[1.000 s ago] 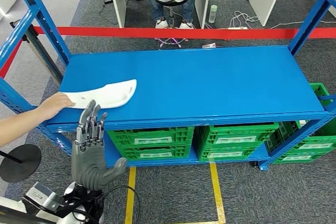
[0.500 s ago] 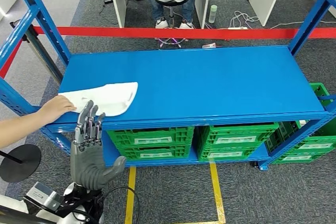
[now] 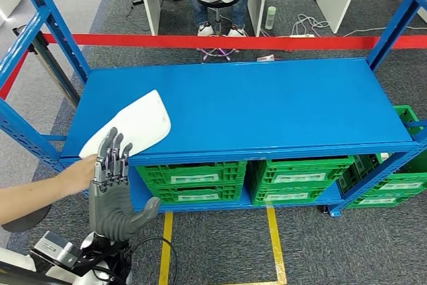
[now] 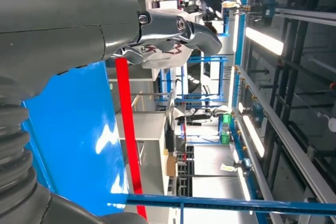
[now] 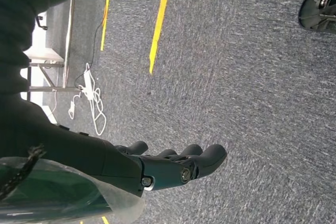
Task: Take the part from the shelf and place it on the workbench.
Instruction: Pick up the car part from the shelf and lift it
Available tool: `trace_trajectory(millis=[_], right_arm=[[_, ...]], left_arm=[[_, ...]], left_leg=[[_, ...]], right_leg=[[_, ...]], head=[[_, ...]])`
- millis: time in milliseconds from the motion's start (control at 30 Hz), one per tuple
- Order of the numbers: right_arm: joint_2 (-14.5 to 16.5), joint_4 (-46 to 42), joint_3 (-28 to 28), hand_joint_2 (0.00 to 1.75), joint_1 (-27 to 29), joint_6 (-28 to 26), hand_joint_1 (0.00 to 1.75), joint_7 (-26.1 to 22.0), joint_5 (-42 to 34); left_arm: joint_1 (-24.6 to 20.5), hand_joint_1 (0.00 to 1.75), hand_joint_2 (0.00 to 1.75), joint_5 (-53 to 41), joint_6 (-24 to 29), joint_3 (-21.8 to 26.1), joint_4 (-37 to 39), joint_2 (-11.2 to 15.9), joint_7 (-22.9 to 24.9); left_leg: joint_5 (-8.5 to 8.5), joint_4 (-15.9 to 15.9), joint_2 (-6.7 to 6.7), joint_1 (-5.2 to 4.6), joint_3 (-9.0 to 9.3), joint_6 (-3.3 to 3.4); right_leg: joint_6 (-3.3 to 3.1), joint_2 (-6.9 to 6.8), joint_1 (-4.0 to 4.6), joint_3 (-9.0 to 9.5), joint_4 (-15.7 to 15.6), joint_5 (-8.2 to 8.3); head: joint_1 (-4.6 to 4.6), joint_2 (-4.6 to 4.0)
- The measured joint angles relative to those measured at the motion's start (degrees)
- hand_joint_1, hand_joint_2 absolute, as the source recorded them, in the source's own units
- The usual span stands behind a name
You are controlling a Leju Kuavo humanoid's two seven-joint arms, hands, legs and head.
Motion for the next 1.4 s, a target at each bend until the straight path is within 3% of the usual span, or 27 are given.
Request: trace_trajectory(millis=[1400], right_arm=[[0.0,0.0,-0.92,1.75,0.0,0.04,0.0,0.0,0.0]], left_arm=[[0.04,0.0,1.75,-0.09,0.38,0.0,0.0,0.0,0.25]], left_leg=[[0.0,0.0,0.0,0.0,0.0,0.0]], right_leg=[[0.0,0.0,0.0,0.0,0.0,0.0]], head=[[0.0,0.01]])
